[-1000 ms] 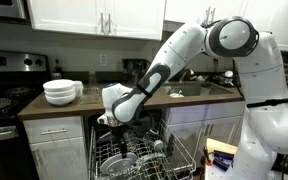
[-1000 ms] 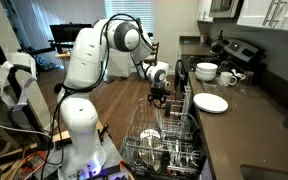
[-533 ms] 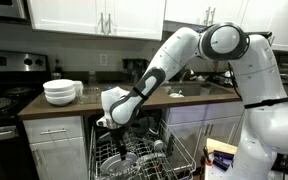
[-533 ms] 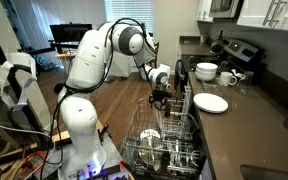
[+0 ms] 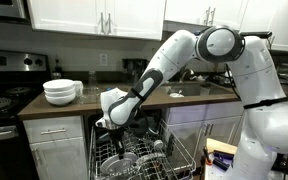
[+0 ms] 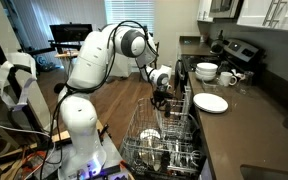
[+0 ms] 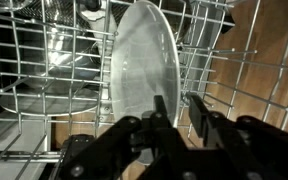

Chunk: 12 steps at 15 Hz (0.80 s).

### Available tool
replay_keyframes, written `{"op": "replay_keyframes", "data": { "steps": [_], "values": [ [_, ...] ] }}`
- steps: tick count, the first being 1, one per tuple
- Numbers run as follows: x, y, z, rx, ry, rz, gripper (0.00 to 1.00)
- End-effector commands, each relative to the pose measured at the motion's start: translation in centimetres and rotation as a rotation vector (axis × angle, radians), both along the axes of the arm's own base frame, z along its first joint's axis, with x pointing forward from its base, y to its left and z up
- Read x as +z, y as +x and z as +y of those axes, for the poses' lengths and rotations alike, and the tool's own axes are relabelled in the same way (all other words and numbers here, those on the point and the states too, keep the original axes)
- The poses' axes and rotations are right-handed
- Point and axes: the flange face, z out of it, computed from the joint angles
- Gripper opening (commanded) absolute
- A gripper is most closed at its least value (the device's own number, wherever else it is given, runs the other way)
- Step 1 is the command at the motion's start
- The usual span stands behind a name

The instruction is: Remove the white plate from the dishwasher and place it on top of the pile of white plates on the counter

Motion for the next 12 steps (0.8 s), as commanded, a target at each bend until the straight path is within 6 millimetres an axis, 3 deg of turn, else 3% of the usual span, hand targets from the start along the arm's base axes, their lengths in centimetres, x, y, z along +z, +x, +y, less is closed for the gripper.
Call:
{"op": "replay_keyframes", "data": {
  "steps": [1,4,12],
  "values": [
    [0.0,0.6,-0.2,0.003,0.049,0.003,0.04],
    [0.4,0.5,-0.4,-0.018,0.052,0.013,0.0],
    [2.1,0.4,-0.8,-0.056,0.05,0.032,0.04]
  ]
}}
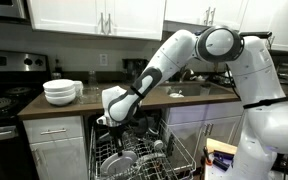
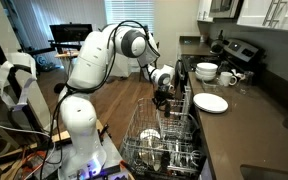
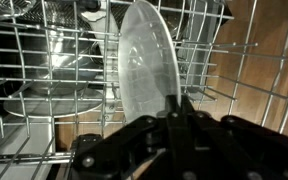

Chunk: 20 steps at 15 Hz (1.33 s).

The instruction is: Remove the white plate from the dishwasher and place it on top of the pile of white plates on the counter

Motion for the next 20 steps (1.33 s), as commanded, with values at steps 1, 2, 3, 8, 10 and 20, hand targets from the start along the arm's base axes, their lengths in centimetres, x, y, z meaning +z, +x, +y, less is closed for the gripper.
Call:
{"op": "replay_keyframes", "data": {
  "steps": [1,2,3,8,10,20],
  "values": [
    [2.2,-0.4,0.3,-0.007,0.021,0.037,0.04],
    [2.7,-0.6,0.3,-0.01,0.017,0.049,0.04],
    [3.4,-0.7,0.2,-0.013,0.012,0.06,0.04],
    [7.3,-1.2,0.2,-0.024,-0.016,0.089,0.04],
    [9.0,-1.5,0.4,-0.025,-0.022,0.109,0.04],
    [15.1,-3.6,3.7,-0.032,-0.125,0.004,0.04]
  ]
}}
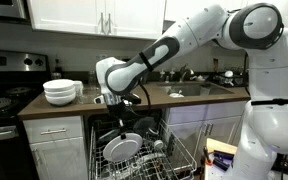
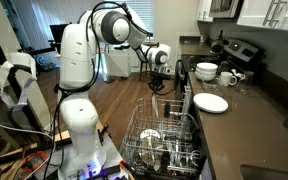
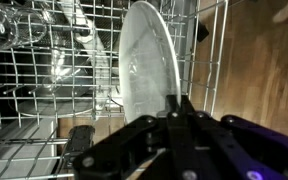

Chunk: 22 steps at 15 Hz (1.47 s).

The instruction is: Remove the white plate from the dishwasher and place it on top of the pile of white plates on the counter

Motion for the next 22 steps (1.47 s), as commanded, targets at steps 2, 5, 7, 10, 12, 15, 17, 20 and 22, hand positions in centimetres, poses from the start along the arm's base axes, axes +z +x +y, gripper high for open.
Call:
{"op": "replay_keyframes", "data": {
  "steps": [2,5,7,10,12,15,17,20,22],
  "values": [
    [2.6,-2.0,1.6,-0.016,-0.086,-0.087,0.04],
    [3.5,-3.1,2.6,-0.021,-0.164,-0.144,0.04],
    [3.8,-3.7,3.0,-0.029,-0.221,-0.19,0.04],
    [4.1,-4.4,3.6,-0.042,-0.298,-0.256,0.04],
    [4.0,-4.7,3.8,-0.052,-0.352,-0.302,0.04],
    [3.7,-4.9,3.9,-0.066,-0.41,-0.349,0.04],
    [3.4,-5.0,3.8,-0.073,-0.433,-0.365,0.04],
    [3.1,-5.0,3.5,-0.08,-0.457,-0.382,0.04],
    [2.9,-5.0,3.3,-0.085,-0.48,-0.403,0.04]
  ]
}}
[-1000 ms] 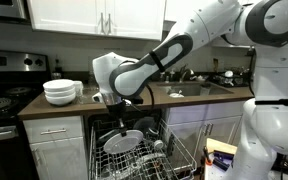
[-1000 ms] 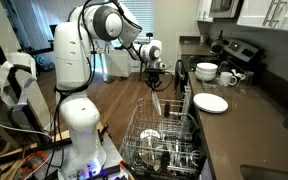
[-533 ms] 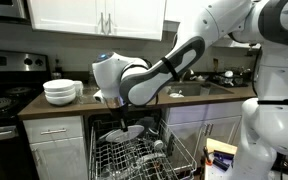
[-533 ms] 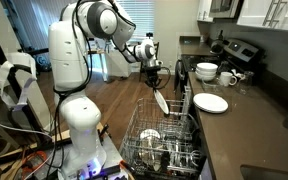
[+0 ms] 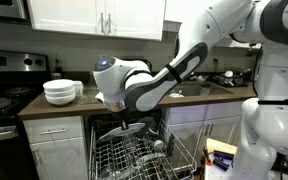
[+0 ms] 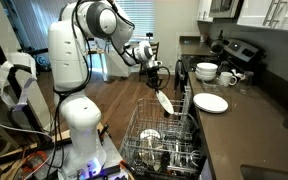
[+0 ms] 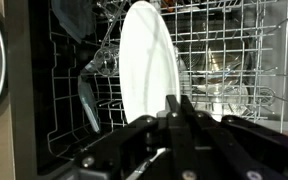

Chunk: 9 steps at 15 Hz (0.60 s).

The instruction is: Remove the white plate from the dishwasher and place it on top of the pile of white plates on the counter

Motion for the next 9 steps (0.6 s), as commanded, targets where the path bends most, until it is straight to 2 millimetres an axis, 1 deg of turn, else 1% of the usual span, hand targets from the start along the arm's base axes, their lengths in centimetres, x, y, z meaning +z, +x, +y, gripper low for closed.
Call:
{"op": "replay_keyframes", "data": {
  "steps": [1,4,9],
  "values": [
    [0.7,-0.5,-0.3,-0.005,-0.057,-0.078,0.04],
    [0.7,-0.6,-0.3,-0.009,-0.1,-0.115,0.04],
    [1.9,-1.0,0.5,-0.009,-0.149,-0.174,0.04]
  ]
}}
